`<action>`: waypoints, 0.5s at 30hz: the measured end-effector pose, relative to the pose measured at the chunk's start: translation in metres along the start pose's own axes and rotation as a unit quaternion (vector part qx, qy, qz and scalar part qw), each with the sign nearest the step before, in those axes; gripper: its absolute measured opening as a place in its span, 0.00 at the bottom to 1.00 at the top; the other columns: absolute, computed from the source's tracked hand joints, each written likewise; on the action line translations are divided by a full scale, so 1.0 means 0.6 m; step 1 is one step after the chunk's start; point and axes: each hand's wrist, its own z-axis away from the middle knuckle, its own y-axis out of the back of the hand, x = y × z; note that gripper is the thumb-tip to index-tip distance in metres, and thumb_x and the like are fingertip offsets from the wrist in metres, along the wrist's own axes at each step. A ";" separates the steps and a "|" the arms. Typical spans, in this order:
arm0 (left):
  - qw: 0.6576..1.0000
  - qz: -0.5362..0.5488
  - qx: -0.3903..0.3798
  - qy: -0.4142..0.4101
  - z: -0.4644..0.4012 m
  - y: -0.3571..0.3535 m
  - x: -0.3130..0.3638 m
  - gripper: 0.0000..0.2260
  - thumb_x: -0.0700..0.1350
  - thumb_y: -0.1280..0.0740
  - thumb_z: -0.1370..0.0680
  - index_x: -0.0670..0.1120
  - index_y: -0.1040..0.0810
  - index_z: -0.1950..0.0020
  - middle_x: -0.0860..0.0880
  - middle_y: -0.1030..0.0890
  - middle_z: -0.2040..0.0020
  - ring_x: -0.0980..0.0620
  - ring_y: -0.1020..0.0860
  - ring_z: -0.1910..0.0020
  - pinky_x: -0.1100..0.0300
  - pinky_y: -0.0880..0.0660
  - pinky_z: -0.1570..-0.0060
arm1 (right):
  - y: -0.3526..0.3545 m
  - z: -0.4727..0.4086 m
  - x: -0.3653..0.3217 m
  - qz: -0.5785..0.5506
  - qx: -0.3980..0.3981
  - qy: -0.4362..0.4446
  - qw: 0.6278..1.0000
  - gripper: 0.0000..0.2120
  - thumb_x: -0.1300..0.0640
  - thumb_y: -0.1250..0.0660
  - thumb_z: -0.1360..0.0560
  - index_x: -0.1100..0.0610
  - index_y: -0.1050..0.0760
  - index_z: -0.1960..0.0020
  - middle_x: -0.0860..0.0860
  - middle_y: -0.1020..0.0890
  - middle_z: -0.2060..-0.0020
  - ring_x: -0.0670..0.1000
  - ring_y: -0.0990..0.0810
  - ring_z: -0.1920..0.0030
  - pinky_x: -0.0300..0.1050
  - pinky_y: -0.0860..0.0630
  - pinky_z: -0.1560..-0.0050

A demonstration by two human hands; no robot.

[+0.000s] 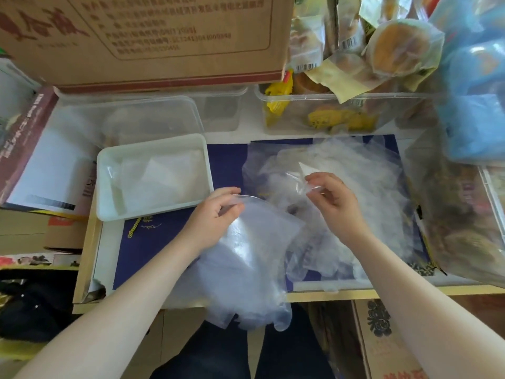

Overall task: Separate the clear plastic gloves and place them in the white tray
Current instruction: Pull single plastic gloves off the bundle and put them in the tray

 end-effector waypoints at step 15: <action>0.968 0.228 -0.099 0.021 -0.031 -0.018 0.050 0.09 0.48 0.32 0.29 0.48 0.15 0.53 0.46 0.15 0.53 0.48 0.18 0.52 0.53 0.23 0.48 | 0.072 0.050 -0.014 -0.451 0.037 -0.118 0.884 0.11 0.58 0.42 0.30 0.55 0.25 0.50 0.53 0.21 0.47 0.54 0.19 0.52 0.48 0.23 0.47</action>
